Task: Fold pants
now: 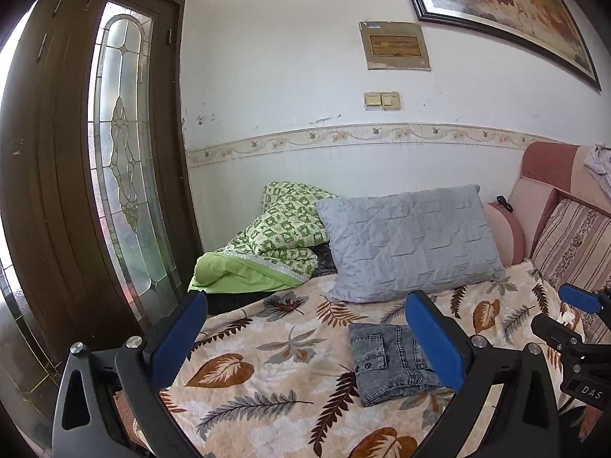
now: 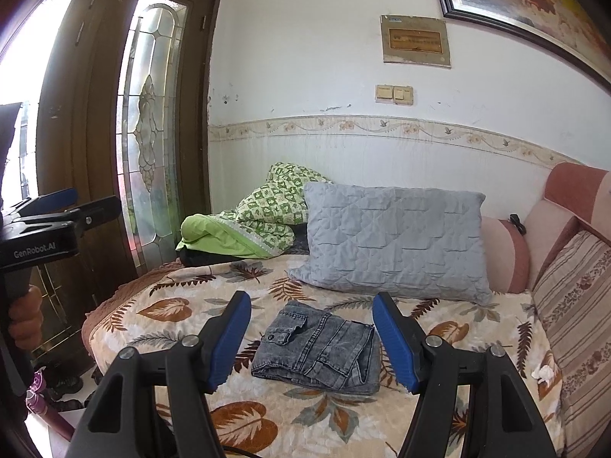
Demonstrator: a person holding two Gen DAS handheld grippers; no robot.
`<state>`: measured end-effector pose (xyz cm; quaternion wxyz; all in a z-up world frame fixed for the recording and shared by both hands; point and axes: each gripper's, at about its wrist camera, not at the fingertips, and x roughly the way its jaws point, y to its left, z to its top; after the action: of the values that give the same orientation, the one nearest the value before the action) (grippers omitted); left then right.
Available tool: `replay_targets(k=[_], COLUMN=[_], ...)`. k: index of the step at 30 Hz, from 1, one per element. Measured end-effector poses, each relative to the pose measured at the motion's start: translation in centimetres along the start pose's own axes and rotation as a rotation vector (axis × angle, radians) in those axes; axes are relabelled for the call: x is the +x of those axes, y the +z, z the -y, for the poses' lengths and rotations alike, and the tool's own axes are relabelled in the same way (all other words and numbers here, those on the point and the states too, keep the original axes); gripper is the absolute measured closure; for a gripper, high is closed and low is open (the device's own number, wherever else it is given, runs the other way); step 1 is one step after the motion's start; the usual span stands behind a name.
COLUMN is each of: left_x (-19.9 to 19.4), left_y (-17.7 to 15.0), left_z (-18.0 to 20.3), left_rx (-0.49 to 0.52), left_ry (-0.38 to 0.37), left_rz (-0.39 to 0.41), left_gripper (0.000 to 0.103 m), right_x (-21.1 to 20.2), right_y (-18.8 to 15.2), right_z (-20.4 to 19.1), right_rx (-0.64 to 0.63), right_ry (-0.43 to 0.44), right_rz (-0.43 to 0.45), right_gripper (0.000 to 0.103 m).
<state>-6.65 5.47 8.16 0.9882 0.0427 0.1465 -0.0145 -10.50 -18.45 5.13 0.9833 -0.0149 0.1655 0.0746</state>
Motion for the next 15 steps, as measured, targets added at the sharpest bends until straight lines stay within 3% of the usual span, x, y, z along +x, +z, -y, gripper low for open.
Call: replay_targets(k=[15], left_x=[3.9], left_y=[0.3], left_z=[-0.5], left_rx=[-0.014], left_ry=[-0.026], left_rz=[-0.034], left_gripper=[0.0], right_x=[5.0], right_y=[0.2], right_z=[-0.9], right_rx=[-0.015], right_ry=[0.043], right_rz=[-0.042], right_gripper=[0.033])
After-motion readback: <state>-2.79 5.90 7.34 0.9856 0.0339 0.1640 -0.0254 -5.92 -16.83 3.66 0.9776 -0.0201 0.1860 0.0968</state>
